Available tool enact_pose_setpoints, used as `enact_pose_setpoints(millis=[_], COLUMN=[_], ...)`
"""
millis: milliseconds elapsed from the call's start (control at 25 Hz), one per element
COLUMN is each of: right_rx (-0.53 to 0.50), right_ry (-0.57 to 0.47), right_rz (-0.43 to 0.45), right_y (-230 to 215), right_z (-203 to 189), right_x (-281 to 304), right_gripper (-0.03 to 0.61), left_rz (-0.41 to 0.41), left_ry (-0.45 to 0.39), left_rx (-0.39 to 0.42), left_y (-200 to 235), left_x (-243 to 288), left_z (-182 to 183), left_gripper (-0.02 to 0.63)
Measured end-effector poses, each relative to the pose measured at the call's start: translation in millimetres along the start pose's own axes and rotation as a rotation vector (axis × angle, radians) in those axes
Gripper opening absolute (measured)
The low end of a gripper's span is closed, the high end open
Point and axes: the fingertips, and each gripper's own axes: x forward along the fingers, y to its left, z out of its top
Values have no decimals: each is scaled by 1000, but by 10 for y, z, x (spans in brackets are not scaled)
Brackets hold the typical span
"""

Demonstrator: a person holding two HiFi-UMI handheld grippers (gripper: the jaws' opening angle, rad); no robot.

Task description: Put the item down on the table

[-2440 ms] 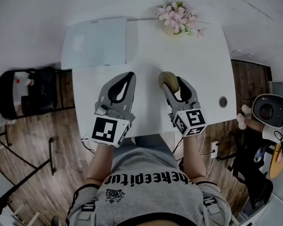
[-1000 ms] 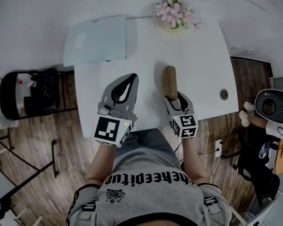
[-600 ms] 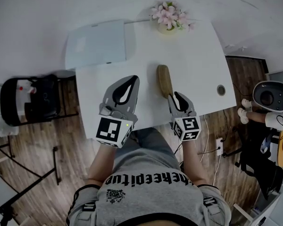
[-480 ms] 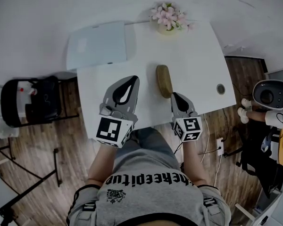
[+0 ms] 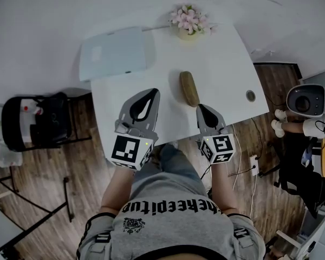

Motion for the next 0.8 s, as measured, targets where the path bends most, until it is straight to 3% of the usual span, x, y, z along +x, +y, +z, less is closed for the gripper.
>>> enact_pose_setpoints(millis=[800], right_rx=[-68], right_ry=[-147], right_rz=[-49], right_y=[468], right_z=[623], right_x=[-578], right_gripper=[2], left_rz=[-51], left_ry=[-30], left_rx=[6], left_y=[-116], left_x=[-457], left_z=[39], left_gripper=[12])
